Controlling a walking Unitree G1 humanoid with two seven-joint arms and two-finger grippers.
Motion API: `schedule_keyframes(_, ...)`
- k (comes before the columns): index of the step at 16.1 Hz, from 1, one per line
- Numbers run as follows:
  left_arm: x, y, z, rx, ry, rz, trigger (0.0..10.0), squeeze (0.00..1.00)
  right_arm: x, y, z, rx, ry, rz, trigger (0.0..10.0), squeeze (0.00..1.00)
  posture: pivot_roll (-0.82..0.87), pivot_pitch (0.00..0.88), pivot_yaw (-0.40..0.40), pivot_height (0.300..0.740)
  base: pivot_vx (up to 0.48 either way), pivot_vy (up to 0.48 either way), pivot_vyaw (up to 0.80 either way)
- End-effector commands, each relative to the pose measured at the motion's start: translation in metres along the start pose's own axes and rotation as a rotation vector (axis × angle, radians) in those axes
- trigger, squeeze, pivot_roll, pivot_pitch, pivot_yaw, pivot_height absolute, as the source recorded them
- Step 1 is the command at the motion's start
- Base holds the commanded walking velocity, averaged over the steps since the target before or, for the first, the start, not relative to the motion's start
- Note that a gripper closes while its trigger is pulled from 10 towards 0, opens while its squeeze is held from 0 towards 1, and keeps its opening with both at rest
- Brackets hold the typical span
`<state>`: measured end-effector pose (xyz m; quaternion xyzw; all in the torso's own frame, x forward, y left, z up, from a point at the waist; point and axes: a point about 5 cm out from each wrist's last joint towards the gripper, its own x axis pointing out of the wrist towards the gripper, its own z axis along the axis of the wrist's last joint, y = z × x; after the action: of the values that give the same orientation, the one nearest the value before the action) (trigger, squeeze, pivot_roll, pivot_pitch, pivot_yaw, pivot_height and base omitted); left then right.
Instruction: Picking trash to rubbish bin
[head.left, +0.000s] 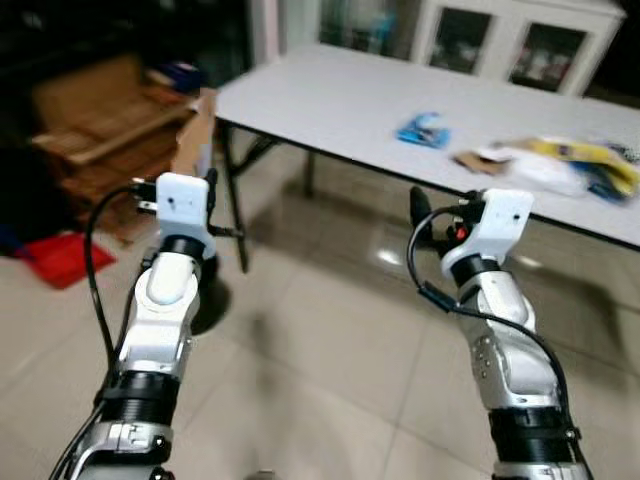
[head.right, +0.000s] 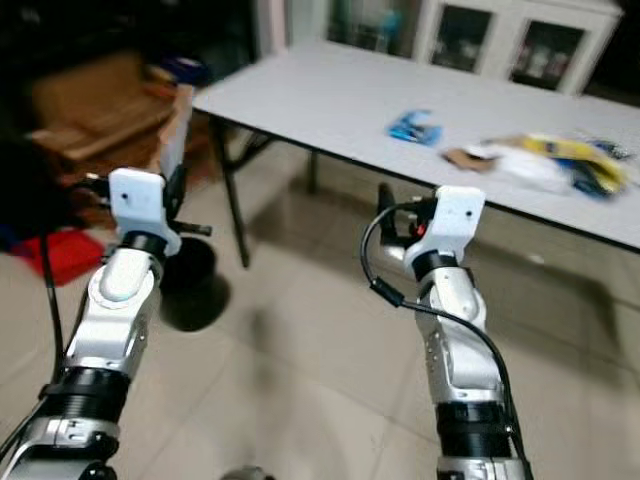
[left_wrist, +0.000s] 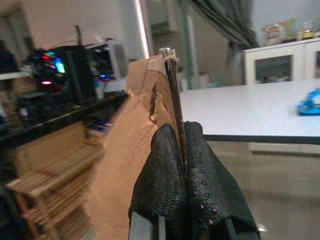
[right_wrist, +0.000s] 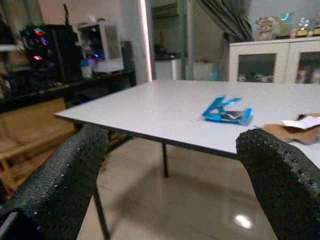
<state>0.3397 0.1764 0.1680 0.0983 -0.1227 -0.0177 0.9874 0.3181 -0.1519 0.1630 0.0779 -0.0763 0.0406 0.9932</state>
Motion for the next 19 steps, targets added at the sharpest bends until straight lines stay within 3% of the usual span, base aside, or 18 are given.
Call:
schedule_keyframes(1,0.0025,-0.0113,0.0041,-0.019,-0.015,-0.032,10.0,0.00,-0.0007,-0.0108,0.0023,-0.008,-0.005,-0.032,10.0,0.00,-0.02,0.000,-0.012,0.740,0.000,0.000,0.00)
schedule_keyframes(17,0.0016,-0.0090,0.0069,-0.051,-0.027,-0.031,10.0,0.00,-0.0002,-0.0108,0.0009,-0.028,0.005,-0.032,10.0,0.00,-0.01,0.022,-0.019,0.740,0.000,0.000,0.00)
schedule_keyframes(19,0.0013,-0.0086,0.0069,-0.052,-0.026,-0.028,10.0,0.00,0.0003,-0.0105,0.0015,-0.033,0.003,-0.037,10.0,0.00,-0.01,0.024,-0.016,0.740,0.000,0.000,0.52)
